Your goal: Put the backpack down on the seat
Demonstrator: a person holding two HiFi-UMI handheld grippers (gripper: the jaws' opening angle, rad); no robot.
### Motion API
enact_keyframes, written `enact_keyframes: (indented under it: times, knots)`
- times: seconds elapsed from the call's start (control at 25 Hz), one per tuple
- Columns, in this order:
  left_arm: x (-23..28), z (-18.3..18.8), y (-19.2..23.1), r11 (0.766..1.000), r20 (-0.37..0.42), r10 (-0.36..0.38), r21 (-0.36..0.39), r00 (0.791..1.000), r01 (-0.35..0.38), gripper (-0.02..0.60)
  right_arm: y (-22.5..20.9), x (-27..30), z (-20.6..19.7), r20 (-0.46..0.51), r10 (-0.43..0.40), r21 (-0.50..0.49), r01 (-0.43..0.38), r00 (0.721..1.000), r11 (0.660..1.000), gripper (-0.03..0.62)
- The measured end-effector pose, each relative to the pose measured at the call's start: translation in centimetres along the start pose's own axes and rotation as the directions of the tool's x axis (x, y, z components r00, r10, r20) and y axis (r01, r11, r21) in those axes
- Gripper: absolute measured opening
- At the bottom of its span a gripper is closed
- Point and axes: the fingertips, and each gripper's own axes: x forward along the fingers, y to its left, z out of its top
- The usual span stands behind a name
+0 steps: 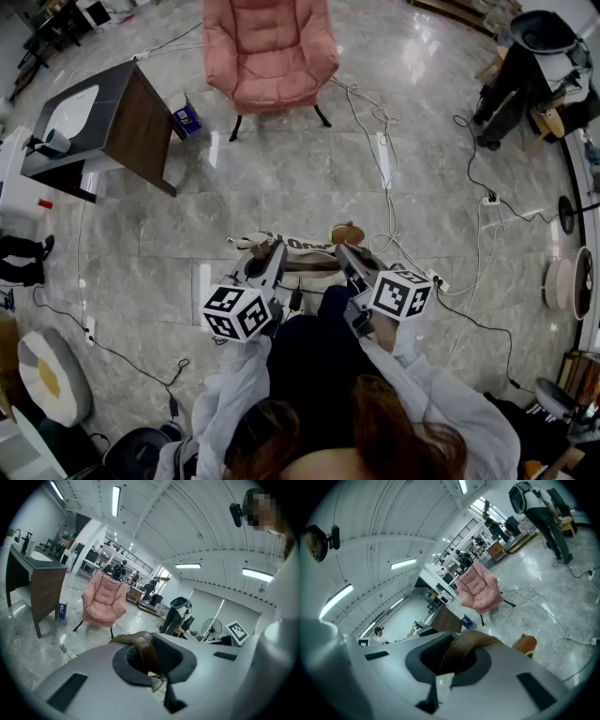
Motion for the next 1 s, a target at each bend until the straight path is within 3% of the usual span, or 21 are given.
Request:
enact_keyframes:
  times: [0.32,0.52,0.76,1.0]
  knots:
    - [-7.0,-9.2,-4.7,0.993,-0.031,0.108,-0.036,0.994,-0.109,0.014,-0.4,-7.7,-8.2,-0.075,-0.007,-0.128,-0.003,0.997,0.992,0.008]
    - [-9.7,-14.0,-8.5,0.989,-0.022,0.128,-0.076,0.992,-0.129,0.014,-1.1,-12.8,-10.2,-0.031,-0.012,-0.123,0.008,0.999,0.992,0.008]
    - [-10.0,-14.6,-12.9,0.994,0.013,0.096,-0.051,0.995,-0.095,0.014,-1.1,-17.7,-9.8,0.021,-0.018,-0.147,0.021,1.000,0.989,0.008]
    - [-10.3,-15.3,-14.9,0.995,0.006,0.078,-0.055,0.997,-0.077,0.014,-1.7,-19.5,-10.0,0.035,-0.018,-0.104,0.022,0.999,0.994,0.008]
